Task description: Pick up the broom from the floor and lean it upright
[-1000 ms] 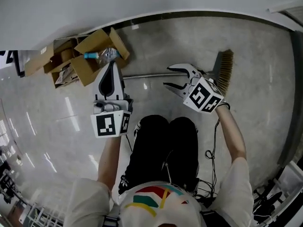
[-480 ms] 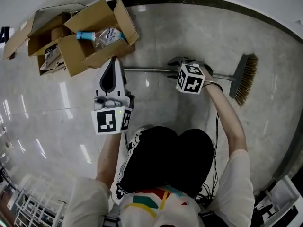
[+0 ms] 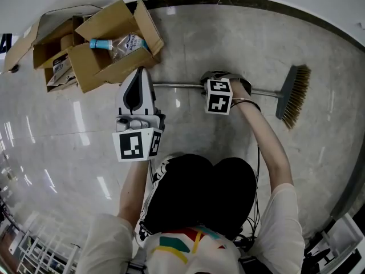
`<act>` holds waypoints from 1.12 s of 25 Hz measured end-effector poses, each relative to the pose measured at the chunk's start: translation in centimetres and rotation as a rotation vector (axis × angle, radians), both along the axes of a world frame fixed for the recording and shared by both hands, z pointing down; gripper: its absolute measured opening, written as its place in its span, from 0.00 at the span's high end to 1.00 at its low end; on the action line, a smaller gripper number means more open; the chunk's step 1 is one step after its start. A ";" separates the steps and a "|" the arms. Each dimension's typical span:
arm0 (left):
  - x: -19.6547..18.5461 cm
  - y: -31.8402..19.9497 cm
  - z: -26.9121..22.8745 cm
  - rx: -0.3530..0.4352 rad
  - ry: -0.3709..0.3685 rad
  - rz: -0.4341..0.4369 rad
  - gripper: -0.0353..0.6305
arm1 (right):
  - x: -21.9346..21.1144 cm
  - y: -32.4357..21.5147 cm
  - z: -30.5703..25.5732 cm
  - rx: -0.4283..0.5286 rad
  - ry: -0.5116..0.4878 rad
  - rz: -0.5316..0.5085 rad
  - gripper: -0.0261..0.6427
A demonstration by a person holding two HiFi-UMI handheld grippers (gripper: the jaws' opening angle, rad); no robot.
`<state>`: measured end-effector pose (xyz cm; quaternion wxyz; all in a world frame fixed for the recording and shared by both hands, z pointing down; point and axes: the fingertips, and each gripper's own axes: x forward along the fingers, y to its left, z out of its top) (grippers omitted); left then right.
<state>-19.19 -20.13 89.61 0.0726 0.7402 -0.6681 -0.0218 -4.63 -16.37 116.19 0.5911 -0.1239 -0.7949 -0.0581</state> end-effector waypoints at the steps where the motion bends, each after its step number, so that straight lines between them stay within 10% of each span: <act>1: 0.2 0.0 -0.2 0.001 0.000 0.004 0.88 | 0.0 0.0 -0.1 -0.003 0.014 0.000 0.69; 13: 0.7 -0.7 -3.3 0.058 -0.008 0.025 0.88 | -0.1 -0.4 -2.1 -0.021 0.018 0.099 0.84; 28: -1.6 -3.2 -20.8 0.281 -0.031 -0.020 0.88 | 2.4 -9.1 -28.6 0.271 -0.477 0.442 0.84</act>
